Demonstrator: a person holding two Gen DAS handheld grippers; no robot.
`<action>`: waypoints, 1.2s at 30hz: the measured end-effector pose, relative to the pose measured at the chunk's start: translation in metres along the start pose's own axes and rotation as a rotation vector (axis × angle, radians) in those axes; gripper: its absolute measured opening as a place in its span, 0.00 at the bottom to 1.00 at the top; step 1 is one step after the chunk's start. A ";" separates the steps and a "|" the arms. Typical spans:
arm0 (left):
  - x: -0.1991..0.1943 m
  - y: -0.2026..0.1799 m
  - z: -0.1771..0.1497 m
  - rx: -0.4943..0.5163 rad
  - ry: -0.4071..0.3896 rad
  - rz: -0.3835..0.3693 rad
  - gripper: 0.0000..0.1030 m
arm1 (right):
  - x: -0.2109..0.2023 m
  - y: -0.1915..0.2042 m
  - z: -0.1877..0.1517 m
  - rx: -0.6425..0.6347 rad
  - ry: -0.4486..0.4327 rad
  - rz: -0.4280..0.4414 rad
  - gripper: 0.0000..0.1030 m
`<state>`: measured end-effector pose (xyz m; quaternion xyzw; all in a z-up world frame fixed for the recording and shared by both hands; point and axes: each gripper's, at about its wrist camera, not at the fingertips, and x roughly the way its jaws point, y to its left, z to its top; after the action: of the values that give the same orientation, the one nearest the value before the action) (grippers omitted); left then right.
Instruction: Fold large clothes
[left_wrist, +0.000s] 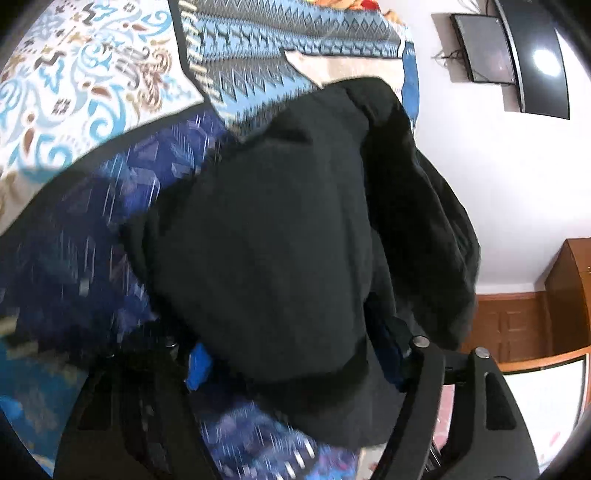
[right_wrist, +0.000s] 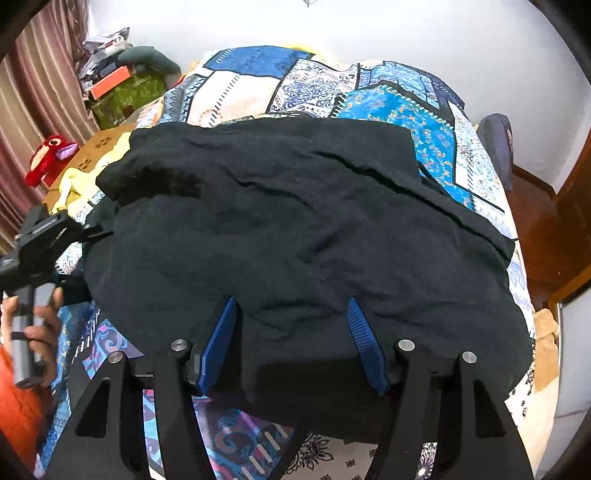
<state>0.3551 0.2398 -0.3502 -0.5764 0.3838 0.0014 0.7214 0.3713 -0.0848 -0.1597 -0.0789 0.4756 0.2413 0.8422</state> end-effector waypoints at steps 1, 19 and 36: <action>0.002 -0.001 0.000 0.004 -0.014 0.005 0.74 | 0.000 0.000 0.000 0.000 -0.001 0.003 0.59; -0.053 -0.059 0.011 0.114 -0.203 0.122 0.27 | -0.040 0.037 0.011 -0.084 -0.035 -0.099 0.58; -0.174 -0.137 -0.040 0.520 -0.562 0.284 0.25 | 0.000 0.127 0.032 -0.198 0.031 0.073 0.58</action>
<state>0.2709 0.2372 -0.1412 -0.2934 0.2349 0.1613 0.9125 0.3341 0.0376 -0.1304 -0.1483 0.4649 0.3163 0.8136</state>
